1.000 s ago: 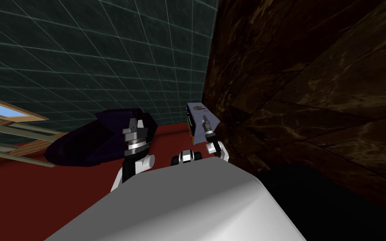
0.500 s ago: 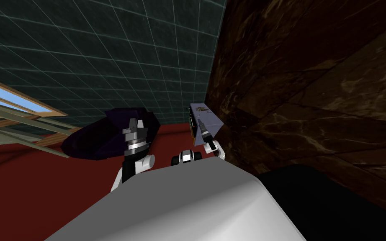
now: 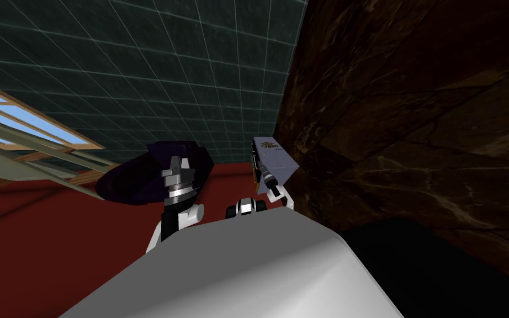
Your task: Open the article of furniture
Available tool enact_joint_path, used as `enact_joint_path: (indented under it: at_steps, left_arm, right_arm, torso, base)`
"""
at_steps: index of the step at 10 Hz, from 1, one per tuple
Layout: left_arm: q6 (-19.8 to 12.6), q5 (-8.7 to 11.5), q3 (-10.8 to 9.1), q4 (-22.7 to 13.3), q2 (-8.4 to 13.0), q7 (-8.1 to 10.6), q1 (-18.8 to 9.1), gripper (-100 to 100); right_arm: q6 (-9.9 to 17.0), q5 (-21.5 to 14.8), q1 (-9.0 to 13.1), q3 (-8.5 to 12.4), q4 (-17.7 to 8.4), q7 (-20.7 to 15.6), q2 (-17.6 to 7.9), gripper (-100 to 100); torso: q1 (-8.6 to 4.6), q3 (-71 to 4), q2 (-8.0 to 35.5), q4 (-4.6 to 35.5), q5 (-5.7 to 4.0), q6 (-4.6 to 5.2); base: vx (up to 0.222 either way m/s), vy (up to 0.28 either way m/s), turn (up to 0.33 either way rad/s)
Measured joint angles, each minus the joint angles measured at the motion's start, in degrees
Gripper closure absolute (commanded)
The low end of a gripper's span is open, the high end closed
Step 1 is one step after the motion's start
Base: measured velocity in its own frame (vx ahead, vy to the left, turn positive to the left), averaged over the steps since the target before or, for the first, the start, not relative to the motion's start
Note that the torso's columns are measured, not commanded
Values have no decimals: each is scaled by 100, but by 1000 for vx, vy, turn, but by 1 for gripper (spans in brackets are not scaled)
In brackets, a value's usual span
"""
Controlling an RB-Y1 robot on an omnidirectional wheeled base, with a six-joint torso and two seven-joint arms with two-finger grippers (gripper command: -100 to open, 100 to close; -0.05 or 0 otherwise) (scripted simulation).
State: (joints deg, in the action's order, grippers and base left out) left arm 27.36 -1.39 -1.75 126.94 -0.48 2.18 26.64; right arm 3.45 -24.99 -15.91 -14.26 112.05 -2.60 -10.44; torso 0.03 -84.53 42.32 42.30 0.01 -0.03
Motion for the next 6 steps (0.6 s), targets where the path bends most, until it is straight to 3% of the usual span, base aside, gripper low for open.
enact_joint_path:
  at_steps: [2,3,6]
  left_arm:
    - [0,0,0,0,0,0,1,0]
    - [0,0,-1,0,0,0,1,0]
    - [0,0,0,0,0,0,1,0]
  right_arm:
    - [291,-314,173,-116,-293,-52,-74,-100]
    - [429,-485,145,-172,-356,-87,-78,-100]
    - [768,-955,279,-307,-684,-172,-76,-100]
  torso:
    - [-6,-9,-13,-4,-2,2]
    - [-4,-6,-6,-3,-1,7]
    - [-3,-5,-5,-2,-1,5]
  base:
    - [54,-30,145]
    - [26,-14,-15]
    - [52,-23,166]
